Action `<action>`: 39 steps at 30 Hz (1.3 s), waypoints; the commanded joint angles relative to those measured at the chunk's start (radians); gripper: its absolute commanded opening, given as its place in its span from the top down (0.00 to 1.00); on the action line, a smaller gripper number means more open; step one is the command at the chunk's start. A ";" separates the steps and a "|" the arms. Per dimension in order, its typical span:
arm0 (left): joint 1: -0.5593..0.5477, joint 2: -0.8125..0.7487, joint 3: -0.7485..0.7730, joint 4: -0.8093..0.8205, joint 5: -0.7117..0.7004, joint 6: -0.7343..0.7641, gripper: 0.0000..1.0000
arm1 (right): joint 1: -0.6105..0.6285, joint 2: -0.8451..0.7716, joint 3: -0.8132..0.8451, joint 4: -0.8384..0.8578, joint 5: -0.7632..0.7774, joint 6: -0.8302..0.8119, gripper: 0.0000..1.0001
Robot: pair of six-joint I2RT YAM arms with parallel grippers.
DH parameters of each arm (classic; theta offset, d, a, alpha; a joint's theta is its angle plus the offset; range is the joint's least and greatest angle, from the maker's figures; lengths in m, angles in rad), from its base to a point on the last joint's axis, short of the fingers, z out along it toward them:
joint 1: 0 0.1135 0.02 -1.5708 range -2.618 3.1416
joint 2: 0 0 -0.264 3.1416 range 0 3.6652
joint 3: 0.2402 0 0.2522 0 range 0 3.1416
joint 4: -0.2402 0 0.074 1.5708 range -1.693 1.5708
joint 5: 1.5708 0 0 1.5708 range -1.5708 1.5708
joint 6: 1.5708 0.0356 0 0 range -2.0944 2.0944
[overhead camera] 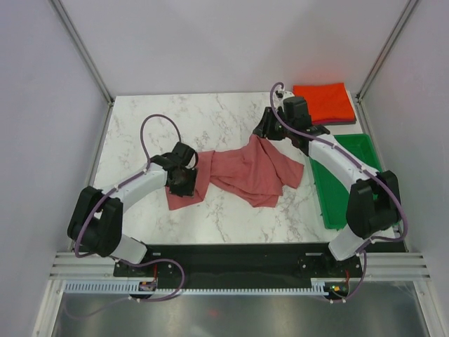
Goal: Fold and stack the t-shirts
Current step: Flatten the tshirt out
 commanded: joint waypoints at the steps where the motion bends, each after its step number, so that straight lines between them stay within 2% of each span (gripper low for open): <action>1: -0.009 0.029 0.057 -0.026 -0.085 0.066 0.51 | -0.001 -0.094 -0.075 0.034 -0.076 0.042 0.52; 6: -0.031 0.074 0.098 -0.123 -0.155 0.055 0.55 | -0.001 -0.164 -0.138 0.023 -0.123 0.065 0.52; 11: -0.049 0.163 0.149 -0.203 -0.188 0.110 0.56 | 0.001 -0.204 -0.153 0.024 -0.155 0.087 0.52; 15: -0.109 0.190 0.136 -0.204 -0.168 0.173 0.54 | 0.001 -0.239 -0.165 0.029 -0.171 0.088 0.51; 27: -0.143 0.319 0.170 -0.218 -0.162 0.198 0.56 | 0.001 -0.256 -0.194 0.029 -0.172 0.080 0.51; 30: -0.143 0.344 0.184 -0.221 -0.160 0.205 0.74 | 0.001 -0.259 -0.201 0.027 -0.166 0.079 0.51; 31: -0.143 0.347 0.192 -0.220 -0.159 0.210 0.87 | 0.001 -0.262 -0.205 0.027 -0.163 0.076 0.51; 33: -0.143 0.344 0.202 -0.220 -0.162 0.208 0.96 | -0.001 -0.273 -0.213 0.027 -0.157 0.073 0.51; 39: -0.141 0.203 0.357 -0.212 -0.183 0.144 0.98 | 0.001 -0.307 -0.263 0.014 -0.142 0.053 0.50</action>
